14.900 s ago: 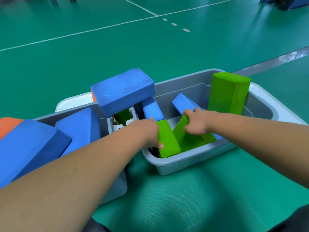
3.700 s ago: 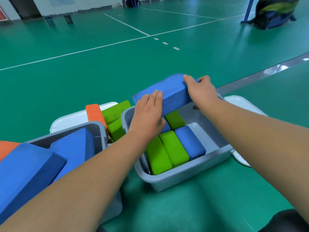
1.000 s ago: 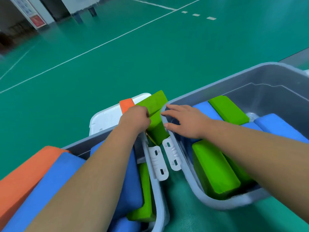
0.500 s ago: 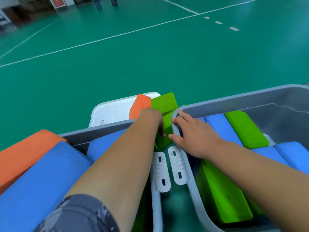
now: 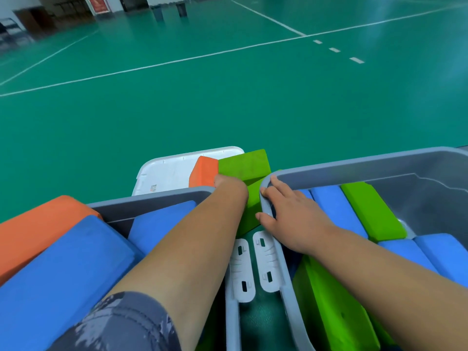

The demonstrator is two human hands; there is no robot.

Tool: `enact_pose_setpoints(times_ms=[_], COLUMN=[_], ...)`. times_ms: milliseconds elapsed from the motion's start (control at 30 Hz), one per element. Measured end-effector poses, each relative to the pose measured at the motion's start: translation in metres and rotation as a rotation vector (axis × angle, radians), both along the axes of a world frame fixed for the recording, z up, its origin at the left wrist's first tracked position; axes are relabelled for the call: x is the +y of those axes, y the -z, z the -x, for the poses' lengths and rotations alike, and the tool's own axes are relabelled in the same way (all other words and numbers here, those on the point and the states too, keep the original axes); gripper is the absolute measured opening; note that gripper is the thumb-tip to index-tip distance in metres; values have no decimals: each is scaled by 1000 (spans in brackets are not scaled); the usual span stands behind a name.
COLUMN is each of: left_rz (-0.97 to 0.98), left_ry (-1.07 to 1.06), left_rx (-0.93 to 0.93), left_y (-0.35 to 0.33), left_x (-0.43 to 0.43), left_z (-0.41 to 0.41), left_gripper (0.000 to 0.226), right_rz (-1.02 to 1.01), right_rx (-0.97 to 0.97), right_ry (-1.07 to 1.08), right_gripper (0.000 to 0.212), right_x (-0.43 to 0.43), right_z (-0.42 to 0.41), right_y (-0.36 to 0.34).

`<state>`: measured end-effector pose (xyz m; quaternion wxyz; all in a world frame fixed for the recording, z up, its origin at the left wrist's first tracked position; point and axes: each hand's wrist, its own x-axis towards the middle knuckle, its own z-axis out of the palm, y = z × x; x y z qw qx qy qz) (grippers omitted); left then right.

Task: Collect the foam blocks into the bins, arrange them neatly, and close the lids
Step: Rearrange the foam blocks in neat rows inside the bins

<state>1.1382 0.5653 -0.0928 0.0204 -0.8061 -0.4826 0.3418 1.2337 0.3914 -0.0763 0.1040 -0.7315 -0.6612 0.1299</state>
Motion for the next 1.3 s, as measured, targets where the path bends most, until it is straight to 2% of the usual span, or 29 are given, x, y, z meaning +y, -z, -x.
enact_pose_setpoints(times_ms=[100, 267, 367, 433, 567, 633, 700, 767, 833, 1000, 1067, 1167, 1300], left_rz=[35, -87, -202, -301, -405, -403, -380, -312, -176, 318, 484, 684, 734], left_ry=[-136, -191, -312, -361, -343, -341, -348, -405, -502, -735, -850, -906, -880], left_rx=[-127, -597, -929, -1190, -1516, -1610, -1675, -1780, -1901, -2152, -2168, -2172, -2169], left_y=[-5, -21, -38, -52, -89, -108, -123, -131, -134, -115, -107, -98, -88], left_x=[5, 9, 0, -8, -27, -39, -49, -58, -70, -111, -127, -146, -157], left_z=[-4, 4, 16, 24, 39, 42, 42, 36, 28, 0, -10, -27, -49], left_gripper=[40, 57, 60, 56, 42, 43, 49, 53, 52, 12, 15, 23, 30], right_rz=[0, -2, -6, -7, 23, 35, -22, -159, -306, -563, -555, -413, -352], right_rx=[-4, -39, -50, -45, -25, 30, 226, 507, 687, 818, 820, 727, 816], right_ry=[1, 9, 15, 18, 10, 20, 99, 302, 542, 884, 915, 870, 802], right_gripper=[58, 62, 62, 62, 67, 73, 81, 91, 95, 104, 101, 82, 46], right_x=[0, 0, 0, -1, -5, -8, -10, -9, -9, -44, -64, -91, -118], right_z=[1, 1, 1, 2, 0, -4, -12, -27, -52, -129, -152, -167, -171], right_y=[0, -1, 1, 2, -3, -5, -12, -26, -47, -99, -108, -115, -122])
